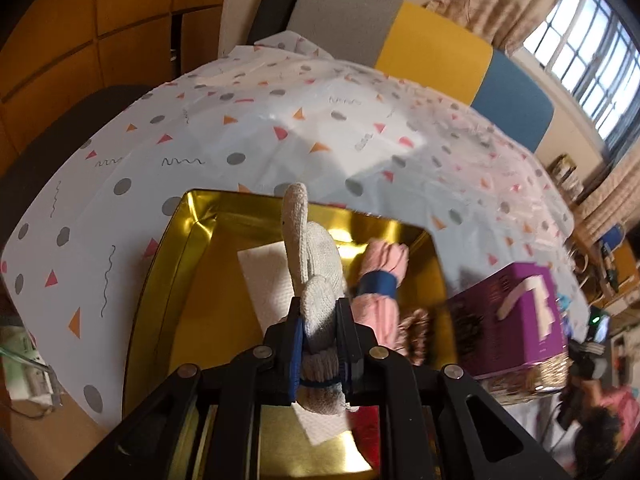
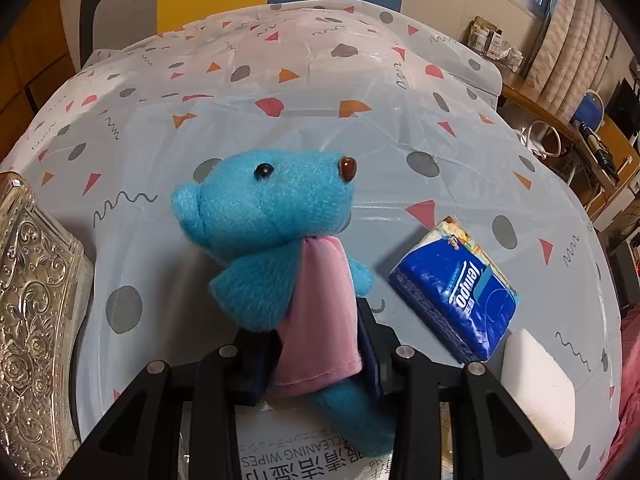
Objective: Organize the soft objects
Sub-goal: 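Carry the white sock into the gold tray and open the left tool while the right tool holds the bear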
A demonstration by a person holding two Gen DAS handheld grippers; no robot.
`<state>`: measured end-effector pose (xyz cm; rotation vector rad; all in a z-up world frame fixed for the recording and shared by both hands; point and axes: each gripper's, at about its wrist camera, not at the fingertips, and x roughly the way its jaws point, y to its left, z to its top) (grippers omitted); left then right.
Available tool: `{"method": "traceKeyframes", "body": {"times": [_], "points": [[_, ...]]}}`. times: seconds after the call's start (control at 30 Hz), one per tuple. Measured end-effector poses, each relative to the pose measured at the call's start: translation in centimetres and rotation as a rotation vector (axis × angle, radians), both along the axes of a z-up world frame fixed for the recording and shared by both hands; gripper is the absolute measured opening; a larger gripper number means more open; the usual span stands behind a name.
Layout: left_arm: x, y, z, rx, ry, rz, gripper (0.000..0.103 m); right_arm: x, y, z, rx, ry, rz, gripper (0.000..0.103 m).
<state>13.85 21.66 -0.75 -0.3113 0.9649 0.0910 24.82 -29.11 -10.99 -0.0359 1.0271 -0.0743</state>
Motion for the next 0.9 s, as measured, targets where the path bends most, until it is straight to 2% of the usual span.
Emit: {"method": "traceKeyframes", "body": {"times": [0.1,0.33,0.43,0.47,0.6,0.77,0.9], "points": [[1.3,0.1,-1.7,0.014,0.038,0.000,0.015,0.0,0.1,0.0,-0.011,-0.001,0.005,0.037],[4.2,-0.4,-3.5,0.078,0.038,-0.012,0.017,-0.1,0.3,0.1,-0.023,-0.003,0.009,0.037],[5.0,-0.3,-4.1,0.091,0.058,0.002,0.025,-0.1,0.3,0.1,-0.027,-0.003,0.011,0.037],[5.0,-0.2,-4.2,0.083,0.059,0.004,0.032,-0.1,0.3,0.1,-0.028,-0.003,0.012,0.037],[3.6,-0.3,-3.5,0.110,0.032,0.027,0.048,-0.1,0.5,0.0,-0.042,-0.002,0.016,0.037],[0.7,-1.3,-2.0,0.128,-0.019,0.039,0.053,-0.1,0.5,0.0,-0.048,-0.002,0.020,0.037],[-2.0,-3.2,-0.7,0.184,-0.072,0.026,0.059,-0.2,0.6,0.0,-0.053,-0.005,0.022,0.037]]}}
